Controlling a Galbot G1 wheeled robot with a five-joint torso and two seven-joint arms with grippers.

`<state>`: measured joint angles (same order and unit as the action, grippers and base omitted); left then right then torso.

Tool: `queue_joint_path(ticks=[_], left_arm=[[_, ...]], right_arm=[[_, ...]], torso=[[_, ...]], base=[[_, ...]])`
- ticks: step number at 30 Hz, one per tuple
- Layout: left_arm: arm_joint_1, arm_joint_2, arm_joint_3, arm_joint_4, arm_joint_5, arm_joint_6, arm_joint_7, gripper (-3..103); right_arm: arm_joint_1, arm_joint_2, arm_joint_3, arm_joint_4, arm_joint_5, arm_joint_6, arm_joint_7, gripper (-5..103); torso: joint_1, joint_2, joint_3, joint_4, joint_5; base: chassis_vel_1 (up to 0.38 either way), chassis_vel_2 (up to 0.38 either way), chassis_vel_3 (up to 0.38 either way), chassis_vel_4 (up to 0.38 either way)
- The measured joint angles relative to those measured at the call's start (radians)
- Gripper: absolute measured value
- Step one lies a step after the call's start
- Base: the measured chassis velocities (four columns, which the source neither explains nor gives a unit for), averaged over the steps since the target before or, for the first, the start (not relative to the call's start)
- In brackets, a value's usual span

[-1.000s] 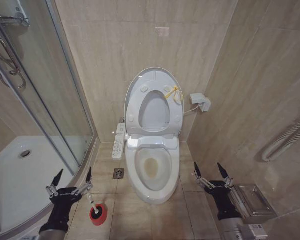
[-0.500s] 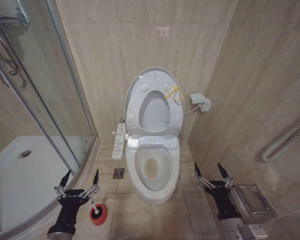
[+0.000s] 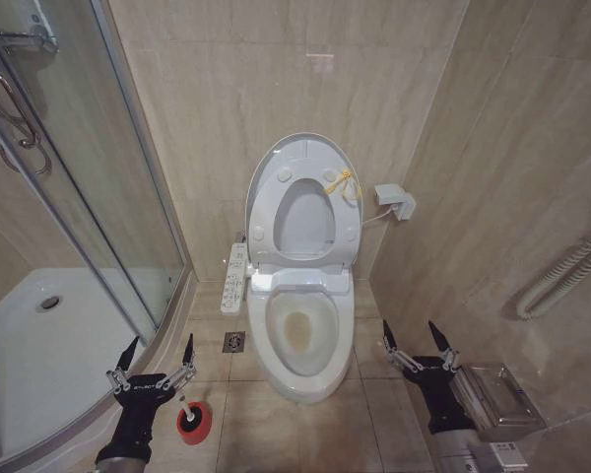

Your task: Open the toilet lid, clean the toilet bowl with a toilet brush, close the toilet lid, and flush.

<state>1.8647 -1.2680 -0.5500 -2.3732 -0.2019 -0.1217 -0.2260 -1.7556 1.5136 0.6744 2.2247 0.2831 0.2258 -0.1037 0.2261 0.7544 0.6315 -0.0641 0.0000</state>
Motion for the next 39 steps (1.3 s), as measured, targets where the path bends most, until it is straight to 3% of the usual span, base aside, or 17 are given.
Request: queue_joint_path(ticks=[39], left_arm=[[0.000,0.000,-0.002,0.001,-0.002,0.001,0.002,100]], right_arm=[[0.000,0.000,0.000,0.000,0.000,0.000,0.000,100]], torso=[[0.000,0.000,0.000,0.0000,0.0000]], base=[[0.000,0.000,0.000,0.000]])
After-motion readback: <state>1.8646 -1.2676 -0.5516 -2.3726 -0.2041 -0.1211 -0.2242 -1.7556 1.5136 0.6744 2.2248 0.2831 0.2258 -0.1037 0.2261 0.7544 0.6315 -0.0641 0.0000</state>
